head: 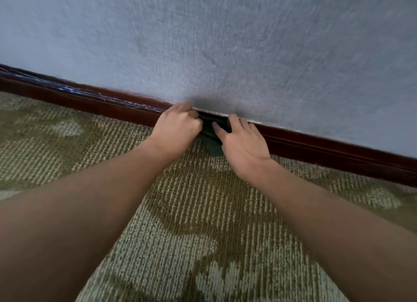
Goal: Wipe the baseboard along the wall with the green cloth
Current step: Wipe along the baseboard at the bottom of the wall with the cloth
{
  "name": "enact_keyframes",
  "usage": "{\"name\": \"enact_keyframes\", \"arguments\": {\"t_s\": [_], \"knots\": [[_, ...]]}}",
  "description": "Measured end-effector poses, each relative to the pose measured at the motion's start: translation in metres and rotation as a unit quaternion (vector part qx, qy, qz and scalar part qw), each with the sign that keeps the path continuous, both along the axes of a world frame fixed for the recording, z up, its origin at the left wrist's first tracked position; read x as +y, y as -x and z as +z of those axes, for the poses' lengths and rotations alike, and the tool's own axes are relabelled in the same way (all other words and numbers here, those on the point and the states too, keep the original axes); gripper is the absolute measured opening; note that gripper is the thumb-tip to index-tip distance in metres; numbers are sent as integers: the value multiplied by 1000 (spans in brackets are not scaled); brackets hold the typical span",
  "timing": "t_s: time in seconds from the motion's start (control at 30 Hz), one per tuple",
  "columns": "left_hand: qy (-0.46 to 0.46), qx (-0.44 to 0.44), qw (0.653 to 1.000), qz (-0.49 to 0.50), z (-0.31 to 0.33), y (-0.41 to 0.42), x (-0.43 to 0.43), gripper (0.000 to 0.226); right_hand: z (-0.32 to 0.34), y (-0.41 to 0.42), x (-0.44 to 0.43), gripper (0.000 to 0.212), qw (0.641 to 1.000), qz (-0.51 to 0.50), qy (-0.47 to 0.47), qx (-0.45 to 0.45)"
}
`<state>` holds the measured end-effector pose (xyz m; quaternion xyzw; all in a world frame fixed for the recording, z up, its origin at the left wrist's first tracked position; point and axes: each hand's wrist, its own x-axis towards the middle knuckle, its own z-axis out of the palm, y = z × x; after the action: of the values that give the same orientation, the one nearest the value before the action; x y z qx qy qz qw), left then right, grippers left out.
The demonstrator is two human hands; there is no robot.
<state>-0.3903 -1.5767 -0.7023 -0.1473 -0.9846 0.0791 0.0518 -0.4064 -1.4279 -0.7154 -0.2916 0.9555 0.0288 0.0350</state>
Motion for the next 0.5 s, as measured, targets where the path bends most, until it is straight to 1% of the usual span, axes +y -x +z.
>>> {"name": "enact_keyframes", "arguments": {"t_s": [0.07,0.17,0.27,0.4,0.5], "knots": [[2,-15,1000,-3,0,2,-1,21,-2,0,-1,57,1000,1,-5,-2],[-7,-50,998,28,-2,3,-2,29,-2,0,-2,56,1000,-2,0,-13],[-24,-49,998,40,-4,-5,2,28,0,-2,1,57,1000,4,-8,-11],[4,-81,997,7,-6,-20,0,26,1,-12,4,56,999,42,-32,-7],[-5,-52,999,0,-3,-23,-11,25,4,-16,-2,56,999,44,-20,10]]}}
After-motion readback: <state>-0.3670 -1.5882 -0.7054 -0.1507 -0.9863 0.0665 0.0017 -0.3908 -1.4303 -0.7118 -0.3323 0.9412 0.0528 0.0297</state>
